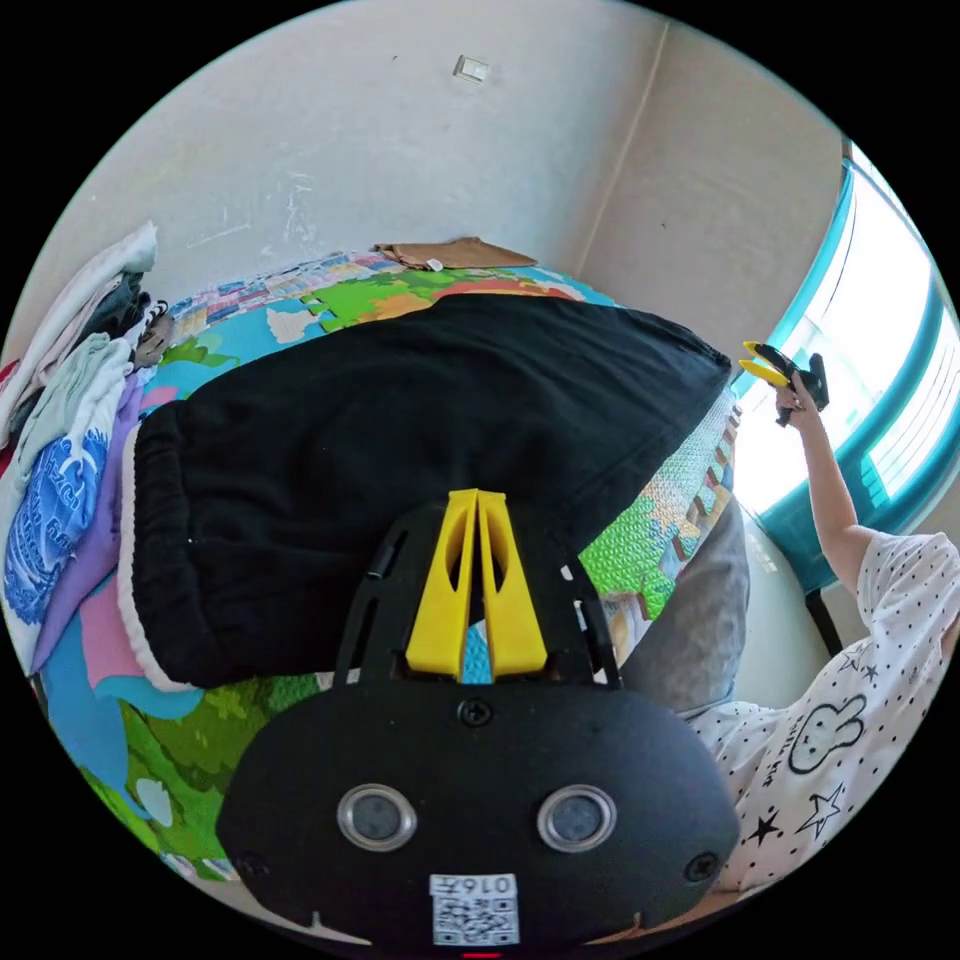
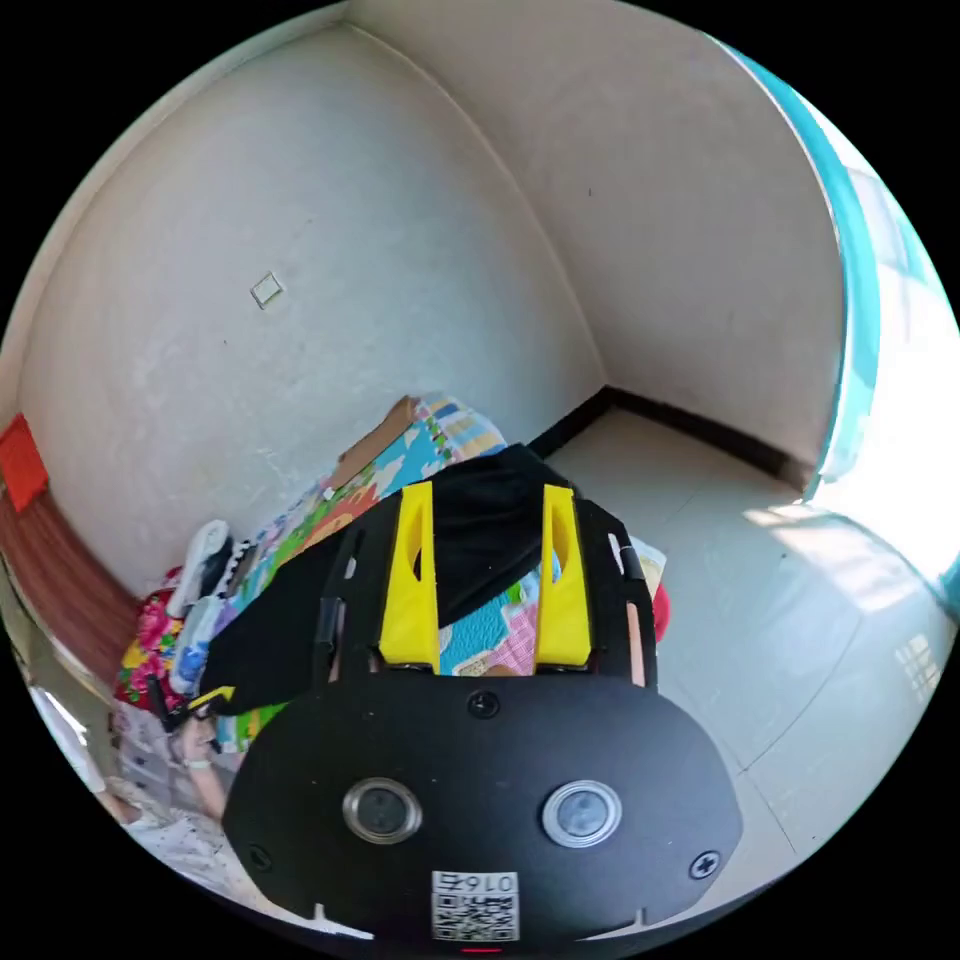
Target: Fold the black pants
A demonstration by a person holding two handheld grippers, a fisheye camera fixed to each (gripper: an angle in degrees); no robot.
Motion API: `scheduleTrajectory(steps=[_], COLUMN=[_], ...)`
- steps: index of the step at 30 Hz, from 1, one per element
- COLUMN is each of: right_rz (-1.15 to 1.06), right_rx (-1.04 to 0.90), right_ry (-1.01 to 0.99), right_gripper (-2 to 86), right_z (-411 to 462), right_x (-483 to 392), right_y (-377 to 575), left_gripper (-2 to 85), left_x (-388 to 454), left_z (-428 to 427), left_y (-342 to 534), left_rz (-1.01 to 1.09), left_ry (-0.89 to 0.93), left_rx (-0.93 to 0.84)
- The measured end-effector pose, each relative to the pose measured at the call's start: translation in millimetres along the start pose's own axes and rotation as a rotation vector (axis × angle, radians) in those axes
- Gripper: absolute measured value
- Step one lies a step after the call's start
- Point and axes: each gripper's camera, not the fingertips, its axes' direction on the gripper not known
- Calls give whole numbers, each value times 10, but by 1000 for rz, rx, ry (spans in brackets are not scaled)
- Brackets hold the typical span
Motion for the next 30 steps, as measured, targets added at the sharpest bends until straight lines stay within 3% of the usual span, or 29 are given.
scheduleTrajectory(steps=[2, 5, 10, 13, 17, 24, 27, 30], right_rz=[154, 320, 386, 426, 371, 230, 224, 221], right_rx=[-38, 24, -38, -108, -35, -2, -34, -72], right_ry=[-132, -146, -330, -233, -207, -124, -10, 120], right_gripper=[151, 172, 164, 123, 85, 74, 73, 73], right_z=[36, 22, 280, 454, 303, -98, -157, -94], right_x=[523, 959, 1112, 1002, 637, -379, -801, -1244], right_y=[27, 106, 176, 231, 273, 208, 239, 368], left_gripper=[-10, -10, -10, -10, -10, -10, -10, -10], left_x=[62, 167, 233, 235, 227, 319, 168, -41], left_z=[37, 101, 201, 261, 329, 98, -32, -42], left_y=[126, 328, 693, 901, 1211, 1631, 1847, 2069], left_rz=[12, 28, 27, 16, 2, -27, -95, -148], left_ry=[-14, -46, -50, -36, -15, -156, -217, -161], left_rx=[-5, -12, 14, 27, 68, 89, 119, 113])
